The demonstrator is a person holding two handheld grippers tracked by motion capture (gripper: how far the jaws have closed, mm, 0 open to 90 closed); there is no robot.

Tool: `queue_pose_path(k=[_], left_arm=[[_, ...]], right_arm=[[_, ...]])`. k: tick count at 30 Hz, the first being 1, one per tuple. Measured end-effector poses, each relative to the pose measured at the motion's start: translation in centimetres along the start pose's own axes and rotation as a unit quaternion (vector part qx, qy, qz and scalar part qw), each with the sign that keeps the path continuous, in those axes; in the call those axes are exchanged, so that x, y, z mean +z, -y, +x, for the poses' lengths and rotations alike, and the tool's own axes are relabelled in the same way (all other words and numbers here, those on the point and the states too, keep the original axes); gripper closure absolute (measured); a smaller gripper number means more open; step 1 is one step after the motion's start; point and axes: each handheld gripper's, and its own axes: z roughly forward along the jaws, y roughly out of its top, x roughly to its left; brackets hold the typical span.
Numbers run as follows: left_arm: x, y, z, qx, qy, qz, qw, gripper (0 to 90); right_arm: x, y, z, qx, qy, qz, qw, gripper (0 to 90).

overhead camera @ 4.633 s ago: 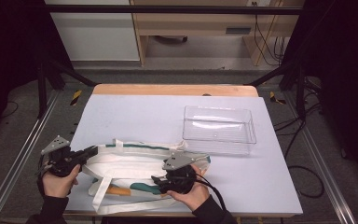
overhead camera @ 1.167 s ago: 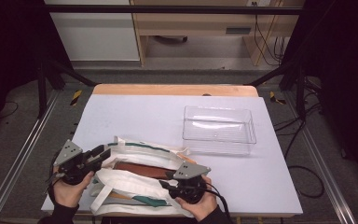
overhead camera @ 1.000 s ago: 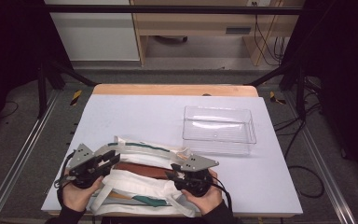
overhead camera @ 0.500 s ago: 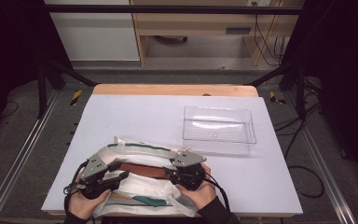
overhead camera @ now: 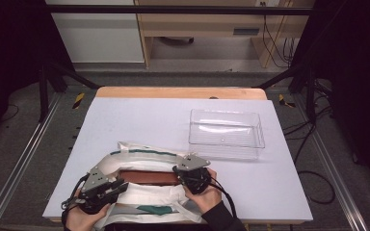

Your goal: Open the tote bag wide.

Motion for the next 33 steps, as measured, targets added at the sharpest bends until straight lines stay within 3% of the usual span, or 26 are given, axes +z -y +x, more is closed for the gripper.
queue_pose_path(k=[4, 8, 18, 22, 24, 27, 31, 33], left_arm=[[-0.5, 0.9, -0.5, 0.007, 0.003, 0.008, 0.9999, 80.7], [-0.3, 1.5, -1.0, 0.023, -0.005, 0.020, 0.9995, 82.4], [0.5, 2.0, -1.2, 0.022, -0.012, 0.030, 0.9992, 82.4], [0.6, 2.0, -1.3, 0.020, -0.012, 0.026, 0.9994, 80.8], [0.4, 1.8, -1.2, 0.017, -0.006, 0.020, 0.9996, 76.8], [-0.2, 1.2, -1.2, 0.011, 0.001, -0.008, 0.9999, 70.7], [-1.6, -0.7, -0.6, 0.016, -0.011, -0.062, 0.9979, 62.8], [-1.7, -1.6, -0.1, 0.017, -0.017, -0.067, 0.9975, 58.8]], right_arm=[[0.0, -0.2, -0.8, 0.033, 0.021, -0.014, 0.9991, 89.9], [1.0, -0.1, -1.4, 0.041, 0.048, -0.006, 0.9980, 89.3], [3.2, 1.4, -2.9, 0.077, 0.045, 0.018, 0.9959, 85.2], [3.1, 1.7, -3.0, 0.074, 0.048, 0.016, 0.9960, 82.5], [2.6, 1.5, -3.0, 0.082, 0.043, 0.010, 0.9957, 80.4], [0.9, 1.2, -3.1, 0.088, 0.034, -0.022, 0.9953, 77.5], [-1.7, 1.0, -3.0, 0.084, 0.021, -0.054, 0.9948, 74.1], [-2.6, 1.1, -2.5, 0.079, 0.008, -0.055, 0.9953, 72.4]])
